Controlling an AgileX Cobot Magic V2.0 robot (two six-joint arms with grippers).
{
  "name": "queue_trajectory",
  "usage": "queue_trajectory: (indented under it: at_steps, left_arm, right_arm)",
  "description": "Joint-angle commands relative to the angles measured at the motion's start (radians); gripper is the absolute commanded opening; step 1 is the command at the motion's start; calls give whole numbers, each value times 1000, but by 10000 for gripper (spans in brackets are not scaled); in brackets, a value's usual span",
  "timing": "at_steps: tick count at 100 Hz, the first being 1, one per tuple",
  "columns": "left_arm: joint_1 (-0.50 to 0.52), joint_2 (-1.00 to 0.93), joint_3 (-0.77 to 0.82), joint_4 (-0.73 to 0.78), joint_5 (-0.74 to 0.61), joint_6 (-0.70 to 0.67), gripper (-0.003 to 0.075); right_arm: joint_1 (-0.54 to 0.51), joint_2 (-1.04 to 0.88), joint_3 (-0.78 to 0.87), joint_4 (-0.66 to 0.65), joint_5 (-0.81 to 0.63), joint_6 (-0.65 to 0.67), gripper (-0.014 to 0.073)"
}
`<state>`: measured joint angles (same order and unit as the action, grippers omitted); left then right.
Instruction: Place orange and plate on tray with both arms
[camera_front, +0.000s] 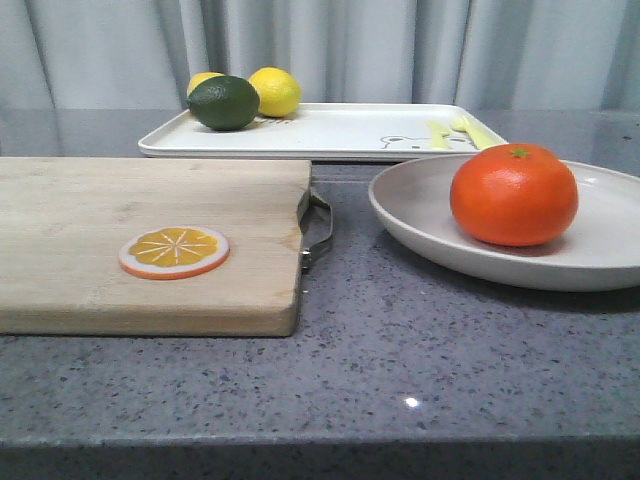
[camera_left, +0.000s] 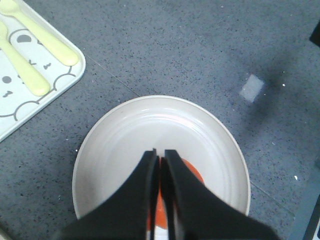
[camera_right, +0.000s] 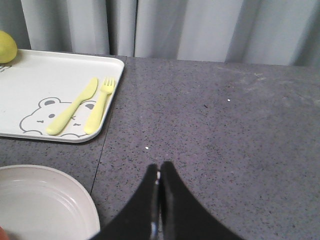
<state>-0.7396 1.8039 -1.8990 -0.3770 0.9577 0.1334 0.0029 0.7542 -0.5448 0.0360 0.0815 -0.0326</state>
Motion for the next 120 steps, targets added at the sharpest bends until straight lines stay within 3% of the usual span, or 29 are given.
queue_trajectory:
  at_steps: [1, 49, 74, 98, 120]
  left_arm:
    - [6, -98, 8, -12, -63, 8, -20]
    - [6, -431, 470, 5, -273, 74, -20]
    - [6, -587, 672, 15, -314, 94, -20]
    - [6, -839, 902, 15, -460, 101, -20]
    - [6, -1065, 1060, 15, -466, 101, -20]
  right_arm:
    - [-1, -1, -35, 2, -72, -7, -67]
    - [-1, 0, -35, 2, -18, -7, -67]
    - [-1, 0, -36, 2, 23, -7, -67]
    - [-1, 0, -42, 2, 57, -7, -67]
    - [-1, 10, -91, 1, 158, -8, -67]
